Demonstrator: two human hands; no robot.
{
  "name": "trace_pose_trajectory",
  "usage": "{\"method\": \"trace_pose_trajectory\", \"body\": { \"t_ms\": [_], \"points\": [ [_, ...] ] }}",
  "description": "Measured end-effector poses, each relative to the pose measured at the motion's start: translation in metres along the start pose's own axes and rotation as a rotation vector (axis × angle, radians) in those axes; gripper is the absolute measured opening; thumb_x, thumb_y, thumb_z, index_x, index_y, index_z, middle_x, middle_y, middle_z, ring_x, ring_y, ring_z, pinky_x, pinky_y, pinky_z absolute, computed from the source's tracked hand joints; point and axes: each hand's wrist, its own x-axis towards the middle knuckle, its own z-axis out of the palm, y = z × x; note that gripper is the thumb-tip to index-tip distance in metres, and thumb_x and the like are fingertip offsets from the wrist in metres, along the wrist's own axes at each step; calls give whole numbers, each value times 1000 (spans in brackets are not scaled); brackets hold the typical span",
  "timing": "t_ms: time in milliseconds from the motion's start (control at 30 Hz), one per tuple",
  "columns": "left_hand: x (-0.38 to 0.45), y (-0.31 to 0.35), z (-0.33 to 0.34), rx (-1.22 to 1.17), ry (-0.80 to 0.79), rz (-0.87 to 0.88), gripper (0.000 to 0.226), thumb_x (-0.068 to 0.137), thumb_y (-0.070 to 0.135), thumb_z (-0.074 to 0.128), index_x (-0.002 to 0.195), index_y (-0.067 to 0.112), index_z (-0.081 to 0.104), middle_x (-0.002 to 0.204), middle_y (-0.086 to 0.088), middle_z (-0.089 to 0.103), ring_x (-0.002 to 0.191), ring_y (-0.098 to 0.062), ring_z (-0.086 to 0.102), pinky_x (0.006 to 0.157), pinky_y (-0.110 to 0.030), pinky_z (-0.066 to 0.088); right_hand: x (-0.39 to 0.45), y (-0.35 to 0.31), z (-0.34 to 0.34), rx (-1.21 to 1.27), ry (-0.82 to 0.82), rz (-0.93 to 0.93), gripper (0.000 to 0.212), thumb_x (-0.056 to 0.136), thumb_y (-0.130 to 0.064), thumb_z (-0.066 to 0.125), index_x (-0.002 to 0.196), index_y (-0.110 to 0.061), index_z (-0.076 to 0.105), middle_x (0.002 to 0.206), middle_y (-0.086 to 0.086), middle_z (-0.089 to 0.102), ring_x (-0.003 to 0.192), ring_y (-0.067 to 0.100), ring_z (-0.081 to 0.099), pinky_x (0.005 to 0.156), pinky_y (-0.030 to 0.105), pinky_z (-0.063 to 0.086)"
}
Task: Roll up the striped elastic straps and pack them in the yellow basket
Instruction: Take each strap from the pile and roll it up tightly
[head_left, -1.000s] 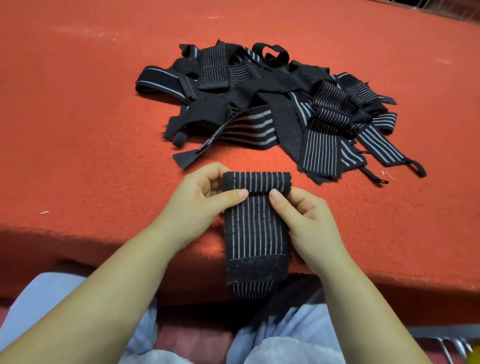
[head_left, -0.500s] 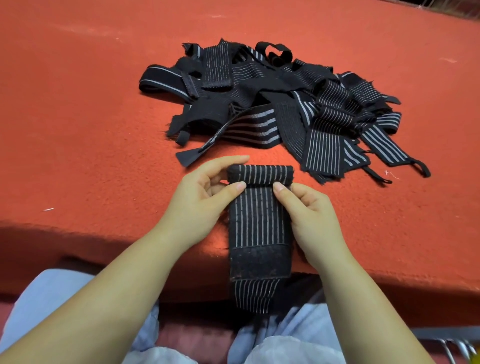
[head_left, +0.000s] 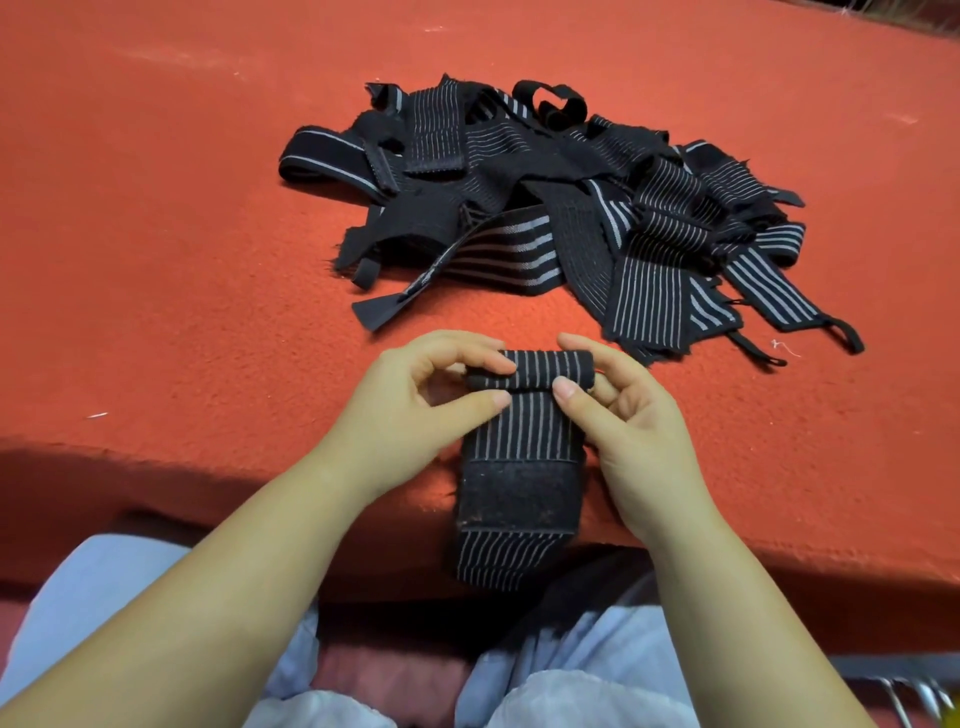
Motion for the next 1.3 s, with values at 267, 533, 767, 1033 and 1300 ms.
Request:
{"method": "trace_pose_trajectory", "body": {
  "t_ms": [267, 533, 767, 1033, 1300],
  "points": [
    [7, 2, -3, -286, 23, -227, 49, 79, -10, 61, 119, 18, 56, 95, 5, 66, 77, -1, 65, 71, -12, 50, 0, -1, 0, -94, -6, -77, 31, 81, -14, 67, 110, -25, 64, 79, -7, 68, 78, 5, 63, 69, 16, 51],
    [5, 5, -4, -204, 17, -164, 37, 70, -25, 60, 68, 12, 64, 72, 13, 66, 60, 5, 58, 53, -6, 41, -1, -4, 6, -178, 22, 4, 25, 77, -32, 62, 90, -12, 69, 56, -9, 62, 48, -2, 54, 47, 11, 42],
    [2, 5, -4, -134, -65, -117, 34, 72, -6, 69, 87, 24, 69, 107, 4, 65, 90, -1, 63, 75, -12, 47, 3, 0, -2, -111, 21, 11, 16, 78, -18, 71, 94, -20, 70, 73, -9, 68, 70, 4, 63, 59, 18, 51],
    [6, 6, -4, -210, -31, -203, 31, 69, -4, 69, 93, 16, 68, 82, 7, 72, 81, -3, 66, 73, -14, 51, 2, 0, -1, -124, 56, 2, 25, 69, -33, 66, 90, -19, 68, 79, -4, 68, 73, 9, 61, 62, 25, 50],
    [5, 3, -5, -192, -46, -144, 33, 70, -11, 70, 90, 15, 67, 90, 10, 71, 88, 0, 65, 77, -12, 48, 5, -1, -2, -131, -18, 30, 23, 73, -32, 64, 92, -18, 68, 77, -1, 68, 71, 10, 63, 63, 24, 51]
  ]
}}
